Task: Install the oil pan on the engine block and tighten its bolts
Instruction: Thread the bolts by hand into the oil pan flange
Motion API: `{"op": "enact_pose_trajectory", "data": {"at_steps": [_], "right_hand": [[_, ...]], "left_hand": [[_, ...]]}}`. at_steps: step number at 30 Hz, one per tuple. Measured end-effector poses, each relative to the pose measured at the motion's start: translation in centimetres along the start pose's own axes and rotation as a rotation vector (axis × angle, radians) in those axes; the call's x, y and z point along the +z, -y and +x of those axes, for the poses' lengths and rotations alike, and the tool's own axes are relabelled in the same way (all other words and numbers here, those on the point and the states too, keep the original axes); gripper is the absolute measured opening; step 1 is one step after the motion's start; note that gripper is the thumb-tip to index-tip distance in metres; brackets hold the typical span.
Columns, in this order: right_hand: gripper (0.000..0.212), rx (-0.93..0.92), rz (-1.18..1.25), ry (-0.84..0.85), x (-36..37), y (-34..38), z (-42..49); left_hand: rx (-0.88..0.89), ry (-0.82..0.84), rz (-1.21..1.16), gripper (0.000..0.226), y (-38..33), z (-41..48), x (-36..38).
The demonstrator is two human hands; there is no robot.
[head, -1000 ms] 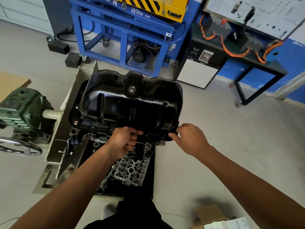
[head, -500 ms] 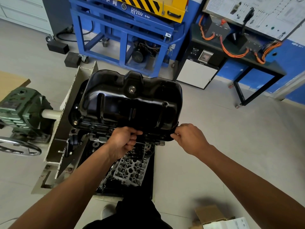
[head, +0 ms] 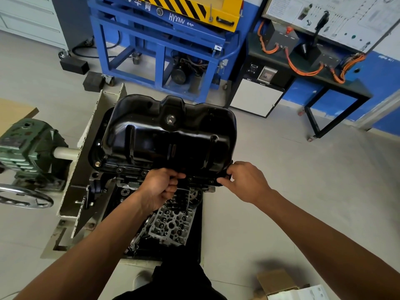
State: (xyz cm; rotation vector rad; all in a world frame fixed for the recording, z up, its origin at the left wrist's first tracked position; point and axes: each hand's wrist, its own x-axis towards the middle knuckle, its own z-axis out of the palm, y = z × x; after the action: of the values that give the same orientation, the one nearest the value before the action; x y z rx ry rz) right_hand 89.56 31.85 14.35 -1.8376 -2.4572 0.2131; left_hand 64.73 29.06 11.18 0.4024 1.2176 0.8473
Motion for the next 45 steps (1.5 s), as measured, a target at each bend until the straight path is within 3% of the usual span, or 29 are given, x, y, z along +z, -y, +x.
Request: {"op": "enact_pose_trajectory", "data": {"at_steps": [3,9,14,20,24,27,29,34,40,43,45], "right_hand": [[0.013,0.033,0.146,0.012,-0.1,-0.3,0.1],[0.036,0.035,-0.075,-0.071,0.6,-0.5,-0.1],[0.011,0.051,0.196,-0.038,1.0,-0.9,-0.3],[0.036,0.086,-0.067,-0.075,0.6,0.3,-0.5],[0.025,-0.030,0.236,-0.246,-0.6,4.8,-3.1],[0.019,-0.151,0.576,-0.111,-1.1,8.9,-4.2],[0.013,-0.128,0.740,-0.017,-1.3,10.2,-4.0],[0.009,0.033,0.918,-0.002,0.1,11.3,-4.3],[0.011,0.183,1.193,-0.044,1.9,11.5,-4.8],[0.008,0.148,1.223,-0.130,2.4,11.5,-5.4],[0.008,0.123,1.080,-0.246,2.6,10.8,-5.3]], "left_hand": [[0.000,-0.005,-0.005,0.030,0.0,0.1,0.0],[-0.015,0.008,-0.009,0.030,0.0,-0.1,0.0],[-0.005,0.029,-0.024,0.029,-0.1,-0.6,-0.2],[-0.010,0.090,-0.076,0.039,0.3,-1.7,0.2],[-0.066,0.185,-0.187,0.052,0.5,-2.2,0.6],[-0.078,0.256,-0.203,0.058,0.9,-2.5,1.3],[-0.066,0.277,-0.182,0.056,1.3,-2.7,1.7],[-0.022,0.221,-0.121,0.064,2.1,-2.9,2.0],[-0.044,0.315,0.010,0.066,3.2,-3.3,1.2],[-0.015,0.294,0.083,0.062,3.5,-3.3,1.4],[0.049,0.242,0.148,0.054,3.4,-3.2,1.7]]}}
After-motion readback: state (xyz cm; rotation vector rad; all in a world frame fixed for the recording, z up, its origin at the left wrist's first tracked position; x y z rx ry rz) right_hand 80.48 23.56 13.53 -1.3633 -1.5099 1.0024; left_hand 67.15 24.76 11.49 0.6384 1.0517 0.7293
